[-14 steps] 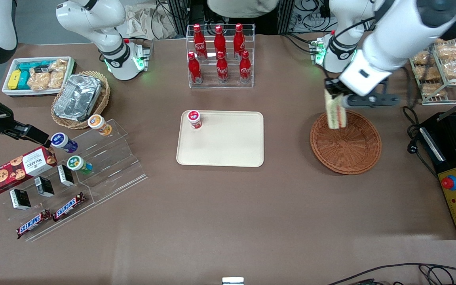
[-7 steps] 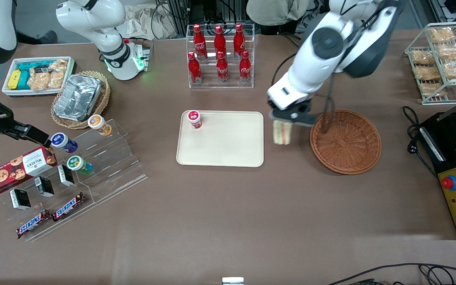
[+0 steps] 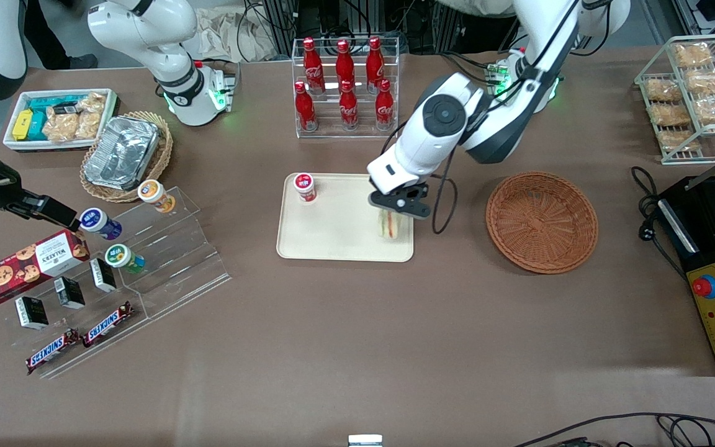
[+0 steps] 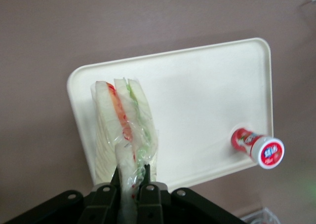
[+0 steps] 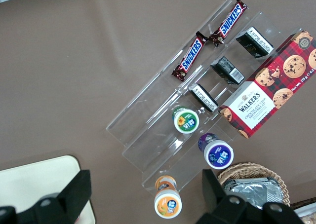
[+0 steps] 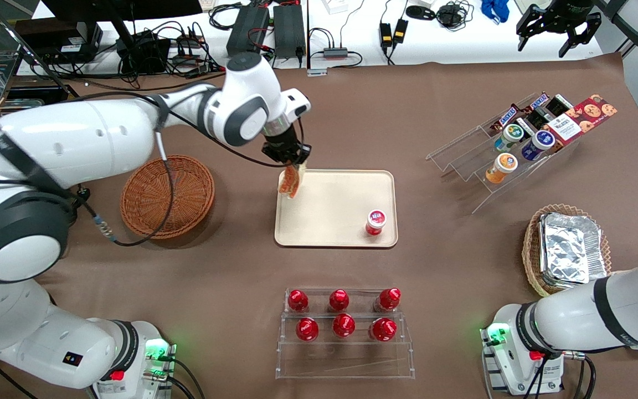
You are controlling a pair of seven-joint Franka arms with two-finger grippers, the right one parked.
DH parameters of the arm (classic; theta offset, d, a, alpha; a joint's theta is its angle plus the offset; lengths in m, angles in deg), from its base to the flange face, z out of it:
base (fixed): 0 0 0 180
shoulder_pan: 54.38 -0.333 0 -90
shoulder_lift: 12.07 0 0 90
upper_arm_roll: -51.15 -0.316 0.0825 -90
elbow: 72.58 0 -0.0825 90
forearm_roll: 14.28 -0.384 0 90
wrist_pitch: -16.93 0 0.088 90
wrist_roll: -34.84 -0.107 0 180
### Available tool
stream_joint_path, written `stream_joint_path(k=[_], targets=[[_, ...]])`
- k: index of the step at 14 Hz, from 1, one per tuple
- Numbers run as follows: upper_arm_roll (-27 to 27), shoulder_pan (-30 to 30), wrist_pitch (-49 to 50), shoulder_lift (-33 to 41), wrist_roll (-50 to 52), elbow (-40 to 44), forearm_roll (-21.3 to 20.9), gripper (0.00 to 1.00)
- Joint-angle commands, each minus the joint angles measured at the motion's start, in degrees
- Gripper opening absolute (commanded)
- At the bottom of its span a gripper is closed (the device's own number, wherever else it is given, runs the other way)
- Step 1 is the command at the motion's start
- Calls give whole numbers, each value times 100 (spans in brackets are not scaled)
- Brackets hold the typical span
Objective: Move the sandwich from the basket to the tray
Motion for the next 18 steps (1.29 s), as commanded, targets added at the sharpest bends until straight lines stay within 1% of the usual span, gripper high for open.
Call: stream_joint_path(k=[1,3,4,5,8,9,10,11,12,14,15,16,18], targets=[[-52,211,-674,-452,103,42,6,0],[-288,465,-1237,-680,103,-107,-11,0],[-429,597,-1352,-742,111,-169,-3,0],[-535,624,-1397,-778,94,-230,-11,0],[-571,572,-1415,-848,23,-310,-11,0],[-571,555,-1415,-840,84,-319,-3,25],[-571,546,-1415,-831,94,-328,-2,84],[-571,537,-1406,-796,85,-328,-2,99],[-597,511,-1363,-752,94,-336,-11,99],[-798,510,-1031,-376,76,-529,-11,100],[-956,510,-646,-122,50,-521,-11,100],[-1201,510,54,220,6,-469,-29,100],[-1501,415,1286,714,-265,-162,-90,99]])
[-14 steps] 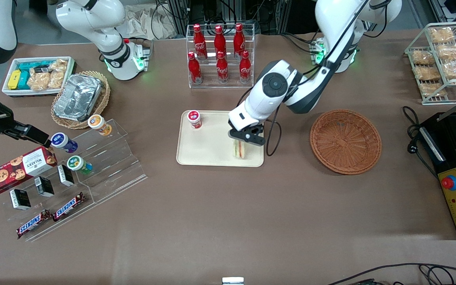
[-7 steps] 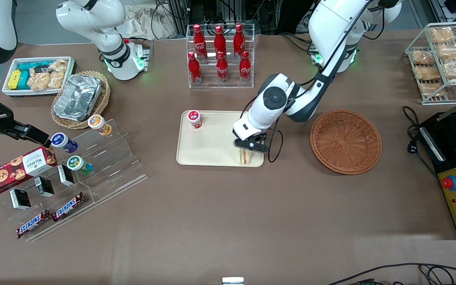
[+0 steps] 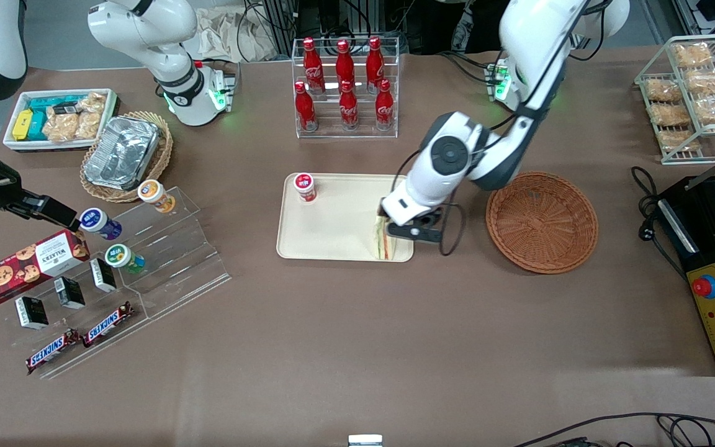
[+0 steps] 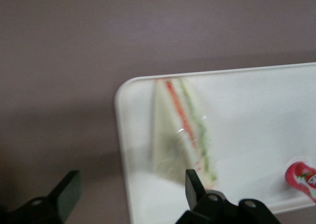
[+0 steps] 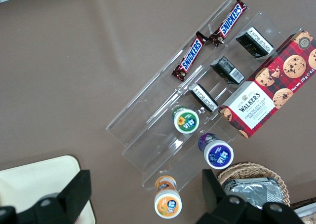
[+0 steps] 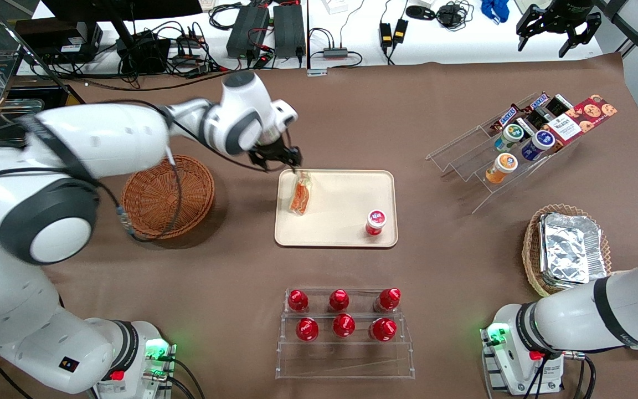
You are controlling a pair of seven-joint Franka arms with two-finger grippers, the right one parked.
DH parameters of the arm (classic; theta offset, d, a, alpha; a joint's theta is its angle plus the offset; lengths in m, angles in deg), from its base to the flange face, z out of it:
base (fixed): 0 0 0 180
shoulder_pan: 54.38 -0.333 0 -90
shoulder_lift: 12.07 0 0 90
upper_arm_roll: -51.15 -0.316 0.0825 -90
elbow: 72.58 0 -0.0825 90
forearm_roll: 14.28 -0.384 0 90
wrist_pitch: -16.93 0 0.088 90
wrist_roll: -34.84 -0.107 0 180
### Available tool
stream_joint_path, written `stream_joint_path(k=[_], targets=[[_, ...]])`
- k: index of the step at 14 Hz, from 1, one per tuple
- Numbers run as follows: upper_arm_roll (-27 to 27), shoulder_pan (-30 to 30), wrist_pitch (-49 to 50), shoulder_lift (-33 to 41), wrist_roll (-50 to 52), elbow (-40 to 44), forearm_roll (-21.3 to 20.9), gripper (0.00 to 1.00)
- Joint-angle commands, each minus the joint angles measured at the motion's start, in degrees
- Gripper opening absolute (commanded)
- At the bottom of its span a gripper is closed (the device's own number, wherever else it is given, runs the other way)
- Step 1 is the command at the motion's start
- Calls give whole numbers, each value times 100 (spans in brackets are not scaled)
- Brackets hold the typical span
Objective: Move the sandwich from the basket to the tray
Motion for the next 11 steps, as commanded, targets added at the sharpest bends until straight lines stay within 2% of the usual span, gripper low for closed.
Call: stream_joint_path(k=[1,4,5,7,9,11], targets=[[-288,-230,1599,862,-340,274,-87,99],[-297,-897,2552,1055,-954,917,-123,99],[-297,-1187,2746,1222,-1330,918,-288,99],[-297,-1733,3176,1512,-2096,918,-928,99],[-288,-2041,3284,1758,-2310,927,-1544,99],[-323,-2348,3494,1865,-2318,979,-1538,99]])
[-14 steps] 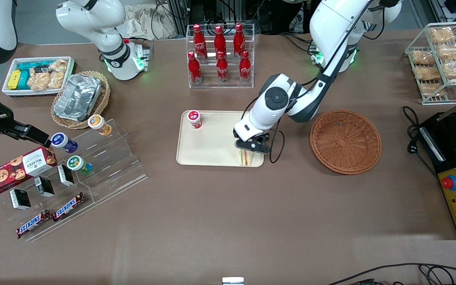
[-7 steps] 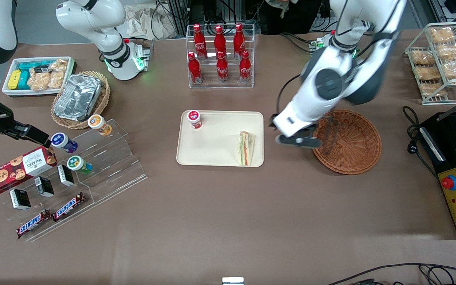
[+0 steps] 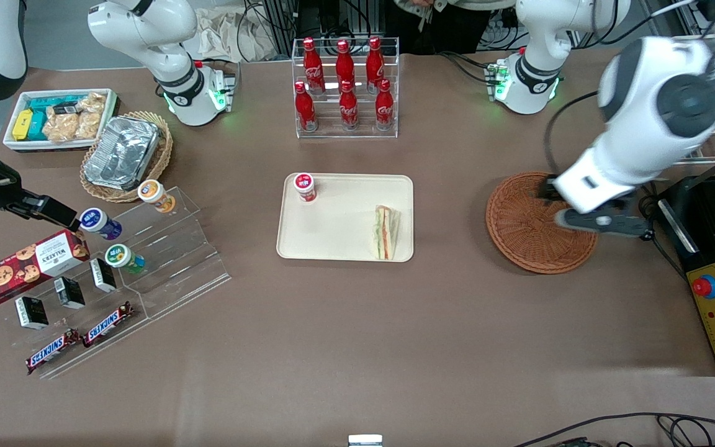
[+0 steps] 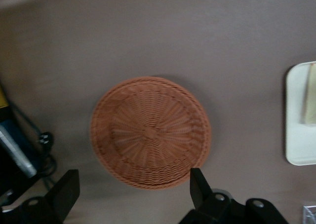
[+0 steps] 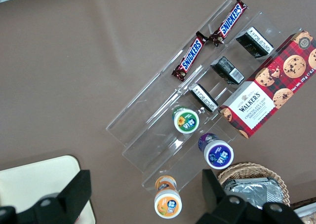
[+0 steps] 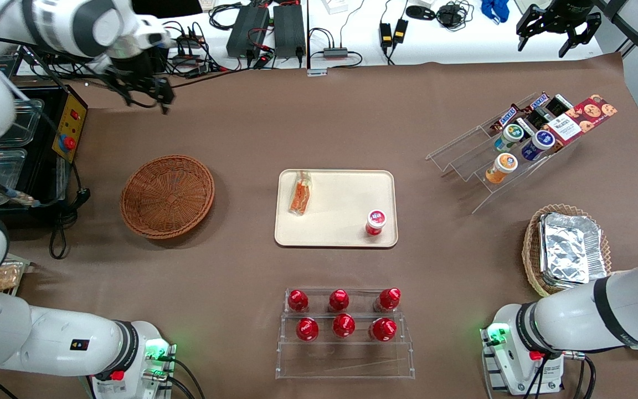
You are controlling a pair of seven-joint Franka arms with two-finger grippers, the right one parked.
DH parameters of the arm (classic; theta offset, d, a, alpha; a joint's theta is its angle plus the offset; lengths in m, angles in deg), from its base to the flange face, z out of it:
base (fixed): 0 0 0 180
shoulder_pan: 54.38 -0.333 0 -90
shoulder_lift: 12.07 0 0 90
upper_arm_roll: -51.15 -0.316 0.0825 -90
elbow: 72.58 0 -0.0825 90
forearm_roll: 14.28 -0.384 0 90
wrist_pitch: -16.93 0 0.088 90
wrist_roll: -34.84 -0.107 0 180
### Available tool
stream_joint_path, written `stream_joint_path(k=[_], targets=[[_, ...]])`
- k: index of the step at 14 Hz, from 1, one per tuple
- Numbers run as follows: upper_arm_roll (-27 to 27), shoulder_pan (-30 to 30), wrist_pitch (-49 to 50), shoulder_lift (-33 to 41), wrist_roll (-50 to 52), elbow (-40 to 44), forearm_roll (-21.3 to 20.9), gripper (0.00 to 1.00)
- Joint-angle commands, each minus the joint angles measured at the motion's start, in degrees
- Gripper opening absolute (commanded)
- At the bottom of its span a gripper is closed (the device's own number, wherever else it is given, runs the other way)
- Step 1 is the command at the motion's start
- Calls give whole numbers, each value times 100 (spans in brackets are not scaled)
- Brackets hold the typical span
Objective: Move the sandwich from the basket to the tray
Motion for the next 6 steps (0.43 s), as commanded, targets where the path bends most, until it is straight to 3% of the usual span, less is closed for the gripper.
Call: stream_joint_path(k=[1,6], targets=[[79,-423,402,188,-151,145,-130,99],[106,-1066,1317,91,-817,1200,221,100]])
